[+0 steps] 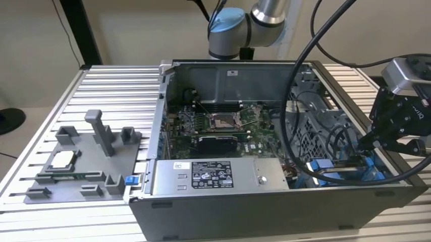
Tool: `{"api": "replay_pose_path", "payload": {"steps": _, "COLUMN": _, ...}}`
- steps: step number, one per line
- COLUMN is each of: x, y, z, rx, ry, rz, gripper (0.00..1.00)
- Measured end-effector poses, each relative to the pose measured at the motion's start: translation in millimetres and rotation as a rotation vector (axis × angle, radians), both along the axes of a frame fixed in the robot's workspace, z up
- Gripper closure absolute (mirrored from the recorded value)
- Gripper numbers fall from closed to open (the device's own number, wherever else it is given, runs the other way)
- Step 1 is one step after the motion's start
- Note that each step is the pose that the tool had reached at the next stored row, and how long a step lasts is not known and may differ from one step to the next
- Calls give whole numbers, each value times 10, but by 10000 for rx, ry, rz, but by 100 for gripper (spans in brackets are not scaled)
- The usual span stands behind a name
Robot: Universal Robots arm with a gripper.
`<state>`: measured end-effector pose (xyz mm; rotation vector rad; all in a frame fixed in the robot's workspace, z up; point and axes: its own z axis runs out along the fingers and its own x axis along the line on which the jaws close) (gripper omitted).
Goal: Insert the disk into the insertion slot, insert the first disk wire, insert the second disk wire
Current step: 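Insert the second disk wire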
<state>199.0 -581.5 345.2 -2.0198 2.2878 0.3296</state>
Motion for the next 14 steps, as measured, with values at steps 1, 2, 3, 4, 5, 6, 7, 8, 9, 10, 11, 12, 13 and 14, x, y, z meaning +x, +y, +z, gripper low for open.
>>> {"api": "replay_pose_path", "payload": {"steps": 1, "x": 0, "y": 0, "z": 0, "rx": 0, "ry": 0, "rz": 0, "gripper": 100}}
{"api": "replay_pose_path", "payload": {"steps": 2, "x": 0, "y": 0, "z": -1, "rx": 1, "ry": 0, "rz": 0, "gripper": 100}}
{"api": "replay_pose_path", "payload": {"steps": 3, "x": 0, "y": 0, "z": 0, "rx": 1, "ry": 0, "rz": 0, "gripper": 100}}
{"api": "replay_pose_path", "payload": {"steps": 4, "x": 0, "y": 0, "z": 0, "rx": 2, "ry": 0, "rz": 0, "gripper": 100}}
{"api": "replay_pose_path", "payload": {"steps": 5, "x": 0, "y": 0, "z": 0, "rx": 3, "ry": 0, "rz": 0, "gripper": 100}}
{"api": "replay_pose_path", "payload": {"steps": 6, "x": 0, "y": 0, "z": 0, "rx": 3, "ry": 0, "rz": 0, "gripper": 100}}
{"api": "replay_pose_path", "payload": {"steps": 7, "x": 0, "y": 0, "z": 0, "rx": 3, "ry": 0, "rz": 0, "gripper": 100}}
{"api": "replay_pose_path", "payload": {"steps": 8, "x": 0, "y": 0, "z": 0, "rx": 3, "ry": 0, "rz": 0, "gripper": 100}}
{"api": "replay_pose_path", "payload": {"steps": 9, "x": 0, "y": 0, "z": 0, "rx": 3, "ry": 0, "rz": 0, "gripper": 100}}
{"api": "replay_pose_path", "payload": {"steps": 10, "x": 0, "y": 0, "z": 0, "rx": 3, "ry": 0, "rz": 0, "gripper": 100}}
{"api": "replay_pose_path", "payload": {"steps": 11, "x": 0, "y": 0, "z": 0, "rx": 3, "ry": 0, "rz": 0, "gripper": 100}}
{"api": "replay_pose_path", "payload": {"steps": 12, "x": 0, "y": 0, "z": 0, "rx": 3, "ry": 0, "rz": 0, "gripper": 100}}
{"api": "replay_pose_path", "payload": {"steps": 13, "x": 0, "y": 0, "z": 0, "rx": 3, "ry": 0, "rz": 0, "gripper": 100}}
{"api": "replay_pose_path", "payload": {"steps": 14, "x": 0, "y": 0, "z": 0, "rx": 3, "ry": 0, "rz": 0, "gripper": 100}}
